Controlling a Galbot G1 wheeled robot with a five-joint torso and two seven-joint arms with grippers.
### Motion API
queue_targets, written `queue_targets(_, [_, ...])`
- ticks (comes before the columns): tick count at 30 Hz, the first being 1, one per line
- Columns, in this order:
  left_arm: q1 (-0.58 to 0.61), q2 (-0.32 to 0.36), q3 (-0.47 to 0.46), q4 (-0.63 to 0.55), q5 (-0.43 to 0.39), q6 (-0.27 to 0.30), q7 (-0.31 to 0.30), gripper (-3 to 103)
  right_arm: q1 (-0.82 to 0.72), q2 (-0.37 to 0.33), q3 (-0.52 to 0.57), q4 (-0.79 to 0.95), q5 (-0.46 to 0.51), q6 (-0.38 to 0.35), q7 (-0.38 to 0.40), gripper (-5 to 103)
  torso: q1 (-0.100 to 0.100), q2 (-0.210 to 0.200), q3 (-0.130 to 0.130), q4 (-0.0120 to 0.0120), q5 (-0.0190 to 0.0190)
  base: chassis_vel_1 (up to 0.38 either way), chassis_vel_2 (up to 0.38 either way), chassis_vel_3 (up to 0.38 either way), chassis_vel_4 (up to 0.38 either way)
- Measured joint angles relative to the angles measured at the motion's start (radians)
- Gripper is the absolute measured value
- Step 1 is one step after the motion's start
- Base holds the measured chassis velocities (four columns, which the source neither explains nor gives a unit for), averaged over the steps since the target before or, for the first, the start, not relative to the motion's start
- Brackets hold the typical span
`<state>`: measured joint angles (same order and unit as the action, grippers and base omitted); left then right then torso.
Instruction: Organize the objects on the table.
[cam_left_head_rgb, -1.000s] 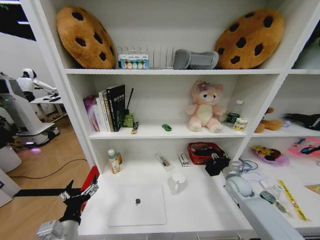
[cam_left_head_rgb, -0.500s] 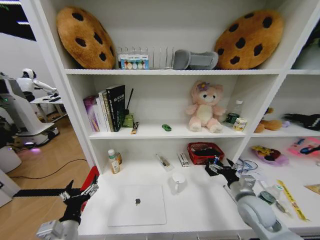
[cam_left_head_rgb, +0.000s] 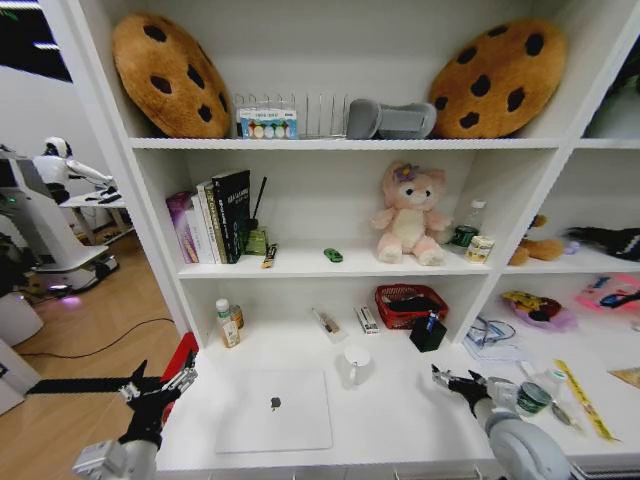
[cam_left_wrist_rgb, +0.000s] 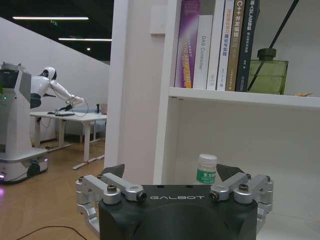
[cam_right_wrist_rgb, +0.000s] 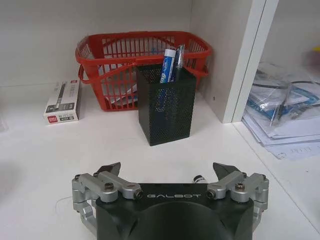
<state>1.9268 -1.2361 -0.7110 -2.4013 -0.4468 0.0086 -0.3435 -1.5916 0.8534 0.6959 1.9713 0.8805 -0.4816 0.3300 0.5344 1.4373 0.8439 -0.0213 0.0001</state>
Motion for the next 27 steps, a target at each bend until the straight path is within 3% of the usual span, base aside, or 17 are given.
queue_targets(4, [0.000, 0.000, 0.000, 0.000, 0.000, 0.000, 0.000, 100, 0.006, -0.019, 0.020, 0.001, 0.041, -0.037, -0.002, 100, 0.000, 0.000, 0.000, -0.0003, -0.0001, 0.000, 0.000, 0.000, 0.000])
queue_targets(14, [0.000, 0.000, 0.000, 0.000, 0.000, 0.000, 0.000, 100, -0.004, -0.026, 0.043, -0.038, 0.057, -0.043, -0.018, 100, 0.000, 0.000, 0.000, -0.0004, -0.0002, 0.000, 0.000, 0.000, 0.000])
queue_targets(23, [0.000, 0.000, 0.000, 0.000, 0.000, 0.000, 0.000, 100, 0.035, -0.006, -0.001, -0.133, 0.049, -0.036, -0.038, 100, 0.000, 0.000, 0.000, -0.0002, 0.0000, 0.000, 0.000, 0.000, 0.000])
queue_targets(25, [0.000, 0.000, 0.000, 0.000, 0.000, 0.000, 0.000, 100, 0.034, -0.005, -0.002, -0.137, 0.043, -0.029, -0.042, 98, 0.000, 0.000, 0.000, -0.0003, -0.0004, 0.000, 0.000, 0.000, 0.000])
queue_targets(27, [0.000, 0.000, 0.000, 0.000, 0.000, 0.000, 0.000, 100, 0.026, -0.003, 0.002, -0.133, 0.039, -0.018, -0.044, 88, 0.000, 0.000, 0.000, -0.0003, -0.0004, 0.000, 0.000, 0.000, 0.000])
